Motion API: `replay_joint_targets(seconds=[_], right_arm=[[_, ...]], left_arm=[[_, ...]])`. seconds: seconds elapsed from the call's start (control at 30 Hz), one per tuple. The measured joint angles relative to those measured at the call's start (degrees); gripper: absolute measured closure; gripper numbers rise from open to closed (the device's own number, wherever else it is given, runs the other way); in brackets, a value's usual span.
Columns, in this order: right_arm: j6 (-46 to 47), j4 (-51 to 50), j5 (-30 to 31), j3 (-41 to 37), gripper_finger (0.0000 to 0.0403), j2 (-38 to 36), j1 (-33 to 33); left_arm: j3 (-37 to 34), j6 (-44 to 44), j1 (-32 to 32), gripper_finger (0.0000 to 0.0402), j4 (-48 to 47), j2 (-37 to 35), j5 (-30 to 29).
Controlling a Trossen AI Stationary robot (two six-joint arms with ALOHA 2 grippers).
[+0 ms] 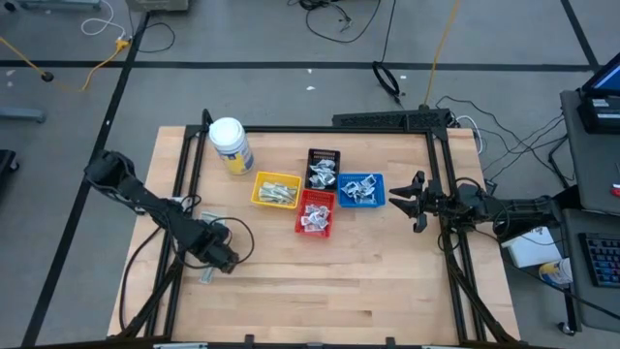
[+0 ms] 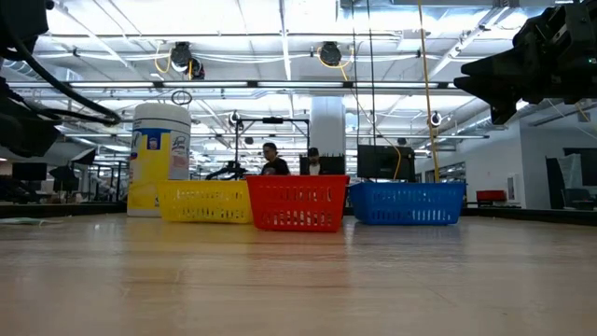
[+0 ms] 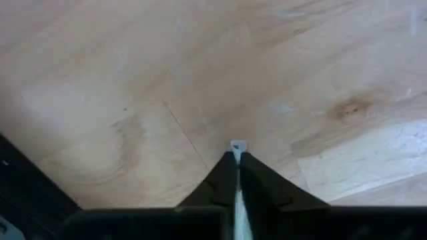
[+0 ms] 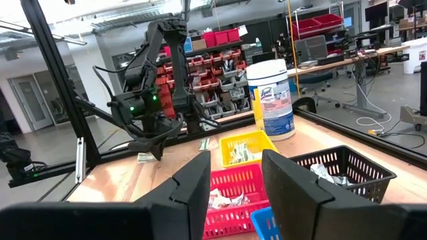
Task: Pick & Place First Aid Supplies
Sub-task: Put the bandage pack into the yellow bin
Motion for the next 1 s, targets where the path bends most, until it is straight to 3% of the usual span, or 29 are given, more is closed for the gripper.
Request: replay_joint_targets(seconds=[0.07, 0.5, 1.0], right_arm=[[0.0, 0.0, 0.0, 0.0, 0.0273, 0.0, 0.0], [0.0, 0.0, 0.0, 0.0, 0.0273, 0.0, 0.0], [0.0, 0.0, 0.0, 0.0, 0.0273, 0.0, 0.0]], left_arm=[[0.0, 1.6, 0.2, 0.0394, -0.1, 0.0, 0.0], [6.6, 22.9, 3.9, 0.0398, -9.7, -5.7, -1.2], [15.0, 66.1, 1.7, 0.04, -11.3, -12.4, 2.5]])
